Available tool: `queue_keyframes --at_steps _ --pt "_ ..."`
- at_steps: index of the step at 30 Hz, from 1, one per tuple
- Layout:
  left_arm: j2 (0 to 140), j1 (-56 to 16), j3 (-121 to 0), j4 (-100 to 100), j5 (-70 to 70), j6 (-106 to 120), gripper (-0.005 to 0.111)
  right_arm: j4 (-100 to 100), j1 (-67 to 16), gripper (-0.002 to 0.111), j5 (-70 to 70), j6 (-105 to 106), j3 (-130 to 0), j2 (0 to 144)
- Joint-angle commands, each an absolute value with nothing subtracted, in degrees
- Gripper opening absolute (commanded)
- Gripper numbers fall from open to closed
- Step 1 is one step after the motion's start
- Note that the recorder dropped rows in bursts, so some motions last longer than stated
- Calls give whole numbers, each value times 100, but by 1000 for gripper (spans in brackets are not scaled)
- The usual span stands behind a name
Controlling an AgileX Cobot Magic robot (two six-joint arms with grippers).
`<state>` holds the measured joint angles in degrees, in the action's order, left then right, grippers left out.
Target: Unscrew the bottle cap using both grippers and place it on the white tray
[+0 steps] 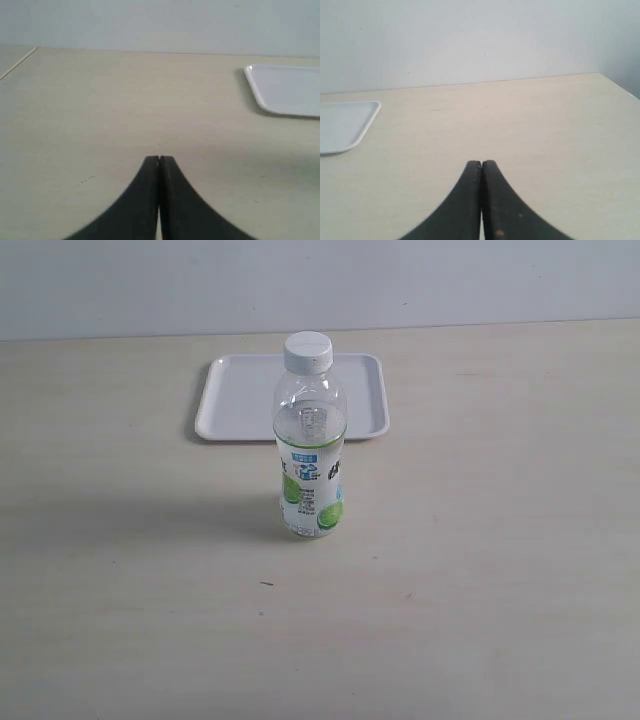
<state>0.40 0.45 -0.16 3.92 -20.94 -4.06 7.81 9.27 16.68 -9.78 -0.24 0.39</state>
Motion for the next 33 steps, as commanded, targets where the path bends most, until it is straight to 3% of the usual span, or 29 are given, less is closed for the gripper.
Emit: queue_keyframes --at_steps 1,16,19,29,33 --pt "0 56 0 392 -2045 -471 2 776 936 0 1617 -970 0 0" --pt "0 57 0 1188 -1659 171 2 767 426 0 1617 -970 0 92" --pt "0 57 0 456 403 -739 2 767 426 0 1617 -970 0 92" --pt "0 57 -133 417 5156 -3085 1 767 426 0 1617 -970 0 92" --pt "628 57 -1315 1398 4718 -3533 1 767 426 0 1617 -970 0 92"
